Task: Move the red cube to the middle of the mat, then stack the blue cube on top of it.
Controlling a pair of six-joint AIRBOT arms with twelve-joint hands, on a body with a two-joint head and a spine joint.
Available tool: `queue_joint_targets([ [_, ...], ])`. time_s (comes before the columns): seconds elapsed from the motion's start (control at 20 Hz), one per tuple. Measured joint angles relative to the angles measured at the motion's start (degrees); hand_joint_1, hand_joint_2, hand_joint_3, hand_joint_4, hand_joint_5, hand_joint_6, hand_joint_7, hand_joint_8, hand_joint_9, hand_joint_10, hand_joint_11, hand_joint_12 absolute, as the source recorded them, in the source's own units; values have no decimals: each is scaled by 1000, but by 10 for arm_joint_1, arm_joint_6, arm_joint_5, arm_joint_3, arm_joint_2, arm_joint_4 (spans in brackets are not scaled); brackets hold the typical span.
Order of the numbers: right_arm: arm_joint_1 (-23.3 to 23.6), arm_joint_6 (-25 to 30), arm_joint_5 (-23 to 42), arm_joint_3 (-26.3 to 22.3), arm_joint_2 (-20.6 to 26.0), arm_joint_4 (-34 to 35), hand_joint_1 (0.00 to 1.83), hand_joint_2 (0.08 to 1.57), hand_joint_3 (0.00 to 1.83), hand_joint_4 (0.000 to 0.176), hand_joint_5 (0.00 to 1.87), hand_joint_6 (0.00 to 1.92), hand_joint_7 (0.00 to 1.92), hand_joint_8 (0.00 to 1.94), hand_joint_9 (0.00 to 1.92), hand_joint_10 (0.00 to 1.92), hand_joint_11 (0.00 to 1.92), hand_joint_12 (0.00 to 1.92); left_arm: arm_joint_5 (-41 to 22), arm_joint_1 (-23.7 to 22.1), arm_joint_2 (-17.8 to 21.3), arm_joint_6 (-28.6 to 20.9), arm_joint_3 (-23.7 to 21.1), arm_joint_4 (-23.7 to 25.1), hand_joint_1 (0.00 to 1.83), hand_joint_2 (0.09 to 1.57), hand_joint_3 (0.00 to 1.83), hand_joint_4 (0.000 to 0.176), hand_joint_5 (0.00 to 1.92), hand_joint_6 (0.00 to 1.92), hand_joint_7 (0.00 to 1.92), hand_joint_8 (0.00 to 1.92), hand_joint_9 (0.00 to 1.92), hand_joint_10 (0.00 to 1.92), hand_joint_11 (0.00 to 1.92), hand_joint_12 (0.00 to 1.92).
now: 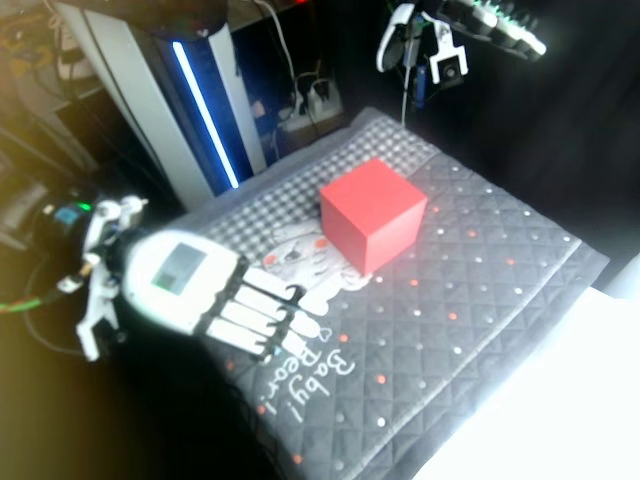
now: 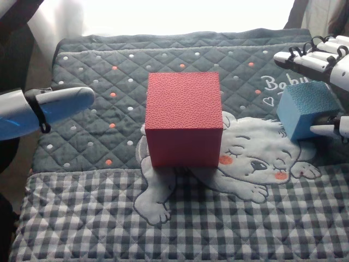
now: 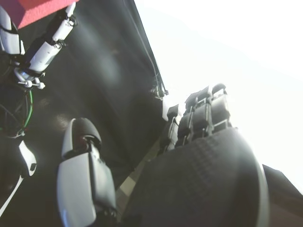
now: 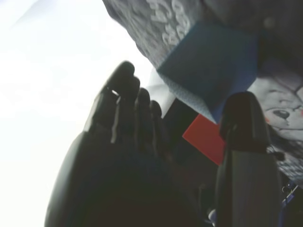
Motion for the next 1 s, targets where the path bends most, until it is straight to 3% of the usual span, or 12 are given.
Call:
queue_joint_targets([
  [0.05,0,0,0,1,0,3,1025,1158,1,0,289,113,406,75,191,780,0,1673,-2,0,0,0,0,1,581,978,4,64,15,2,0,0,0,0,0,0],
  [0.1,0,0,-2,3,0,6,1068,1156,0,0,324,510,428,470,220,1158,47,1821,-4,0,0,0,0,2,566,982,5,63,16,2,0,0,0,0,0,0],
  [0.15,0,0,-5,5,-2,9,1068,1156,0,0,324,510,428,470,220,1158,47,1821,-4,0,0,0,0,2,566,982,5,63,16,2,0,0,0,0,0,0],
  [0.2,0,0,-7,8,-3,10,1098,1213,155,0,538,1406,629,1345,652,1738,665,1901,-4,0,0,0,0,2,568,987,7,61,26,6,0,0,0,0,0,0],
  [0.25,0,1,-12,12,-6,16,1093,1062,592,11,588,1695,651,1700,820,1884,894,1917,-4,0,0,0,0,2,560,989,7,64,26,5,0,0,0,0,0,0],
  [0.3,0,1,-9,13,-9,18,1109,924,904,2,625,1809,728,1830,920,1914,990,1920,-5,0,0,0,0,1,563,992,8,61,27,5,0,0,0,0,0,0],
  [0.4,0,3,2,14,-10,19,1117,843,1115,0,635,1910,797,1925,1010,1921,1091,1921,-5,0,0,0,0,1,584,996,7,55,29,5,0,0,0,0,0,0],
  [0.55,0,3,3,14,-10,18,1149,836,1063,0,615,1840,846,1842,1067,1921,1118,1921,-7,6,0,0,0,-1,564,1005,8,60,33,4,0,0,0,0,13,6],
  [0.6,0,3,3,14,-10,18,1299,824,978,0,711,1905,779,1777,1035,1921,1074,1921,-7,8,0,0,0,-3,547,1010,9,55,34,4,0,0,0,0,10,5],
  [0.8,3,4,2,13,-9,18,1114,888,982,0,613,1905,766,1789,938,1921,989,1921,-13,14,0,0,0,-10,554,1021,9,47,45,6,0,0,0,0,2,3],
  [0.95,4,2,0,-4,7,5,1137,835,1112,0,614,1921,828,1871,1017,1921,983,1921,-14,14,0,1,0,-10,582,1024,4,43,58,8,0,0,0,0,11,5],
  [1.0,10,1,-3,-12,16,-5,1314,770,1191,0,586,1912,820,1927,889,1917,958,1921,-15,14,0,1,0,-12,589,1021,2,45,63,9,0,0,0,0,4,3],
])
